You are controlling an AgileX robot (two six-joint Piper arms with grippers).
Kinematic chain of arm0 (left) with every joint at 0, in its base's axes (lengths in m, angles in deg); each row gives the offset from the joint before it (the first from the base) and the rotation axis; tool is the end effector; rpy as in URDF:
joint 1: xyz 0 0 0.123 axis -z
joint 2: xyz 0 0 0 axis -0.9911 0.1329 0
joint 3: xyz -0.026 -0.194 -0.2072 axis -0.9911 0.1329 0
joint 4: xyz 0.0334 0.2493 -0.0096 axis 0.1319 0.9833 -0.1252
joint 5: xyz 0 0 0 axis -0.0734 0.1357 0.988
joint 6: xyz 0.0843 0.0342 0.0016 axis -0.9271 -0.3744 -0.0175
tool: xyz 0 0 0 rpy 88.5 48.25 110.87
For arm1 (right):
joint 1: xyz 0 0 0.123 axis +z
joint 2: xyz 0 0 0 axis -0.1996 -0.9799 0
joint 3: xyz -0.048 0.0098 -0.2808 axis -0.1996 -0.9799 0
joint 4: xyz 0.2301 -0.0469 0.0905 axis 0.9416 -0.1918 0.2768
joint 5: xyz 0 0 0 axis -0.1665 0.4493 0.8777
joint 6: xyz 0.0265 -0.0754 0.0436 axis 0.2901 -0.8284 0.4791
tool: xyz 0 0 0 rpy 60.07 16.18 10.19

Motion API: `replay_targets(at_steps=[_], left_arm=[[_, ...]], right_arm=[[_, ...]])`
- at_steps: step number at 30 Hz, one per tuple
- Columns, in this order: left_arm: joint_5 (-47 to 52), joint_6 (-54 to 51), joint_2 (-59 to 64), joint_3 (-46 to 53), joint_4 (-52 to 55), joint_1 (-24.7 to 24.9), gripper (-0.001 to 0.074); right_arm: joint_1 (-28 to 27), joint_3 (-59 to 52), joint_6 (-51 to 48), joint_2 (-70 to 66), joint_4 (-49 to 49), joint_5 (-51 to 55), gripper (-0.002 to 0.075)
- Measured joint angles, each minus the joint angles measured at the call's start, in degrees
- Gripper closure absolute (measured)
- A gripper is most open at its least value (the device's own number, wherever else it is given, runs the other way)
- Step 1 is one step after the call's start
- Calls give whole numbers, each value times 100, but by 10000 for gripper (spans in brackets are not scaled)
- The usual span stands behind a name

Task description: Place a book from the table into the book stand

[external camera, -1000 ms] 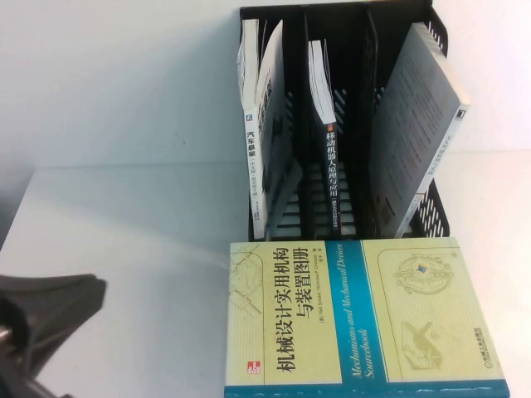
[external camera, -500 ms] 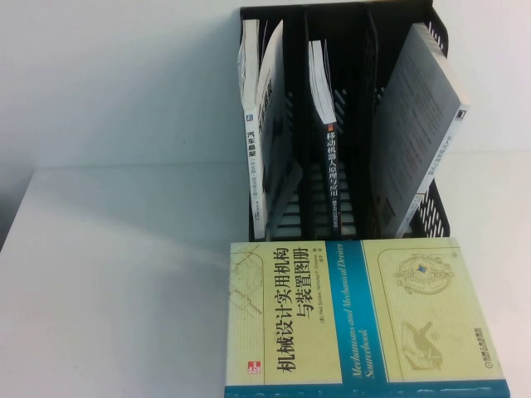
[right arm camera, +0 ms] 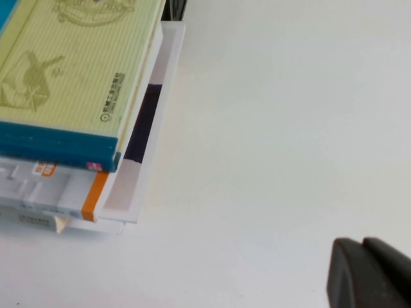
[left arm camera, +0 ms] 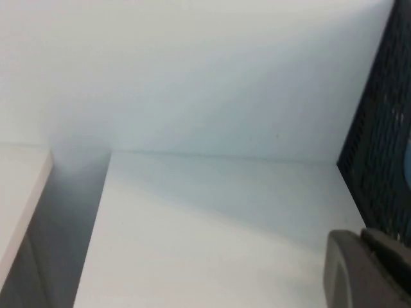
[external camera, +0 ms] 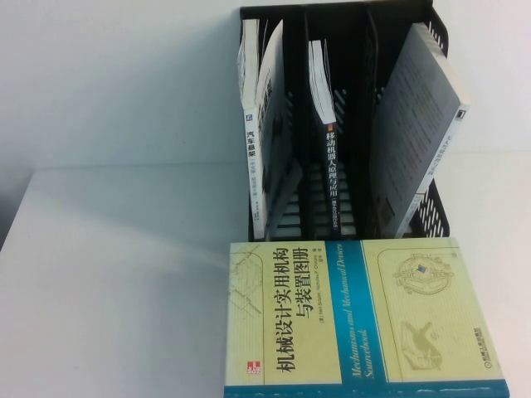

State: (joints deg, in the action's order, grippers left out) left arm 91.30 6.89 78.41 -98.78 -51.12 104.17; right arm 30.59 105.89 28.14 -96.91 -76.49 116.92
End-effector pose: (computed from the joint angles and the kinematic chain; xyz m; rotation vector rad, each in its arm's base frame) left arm 0.0856 -0.0065 0.3320 -0.1207 1.7891 -0.2233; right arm 0.0216 -0.0080 0.2788 -0.1967 2.1787 0.0517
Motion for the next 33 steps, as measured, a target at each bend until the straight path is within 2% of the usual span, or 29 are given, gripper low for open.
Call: replay_targets(at_steps=[2, 5, 14, 20, 26, 33], left_arm=[[-718, 25, -237, 495, -56, -588, 737], [-1164, 37, -755, 1125, -56, -1069, 737], [-1153, 46, -2080, 2504, -69, -1983, 737], [-1428, 90, -2331, 3297, -94, -2102, 737], [-1461, 621, -2428, 3337, -959, -2102, 737], [-1461, 662, -2438, 3337, -1105, -2102, 737]], right_arm=[[0, 0, 0, 0, 9, 0, 729], [0, 0, 0, 0, 9, 0, 729], [0, 0, 0, 0, 9, 0, 729], [0, 0, 0, 0, 9, 0, 729], [0, 0, 0, 0, 9, 0, 729], [0, 0, 0, 0, 9, 65, 729]])
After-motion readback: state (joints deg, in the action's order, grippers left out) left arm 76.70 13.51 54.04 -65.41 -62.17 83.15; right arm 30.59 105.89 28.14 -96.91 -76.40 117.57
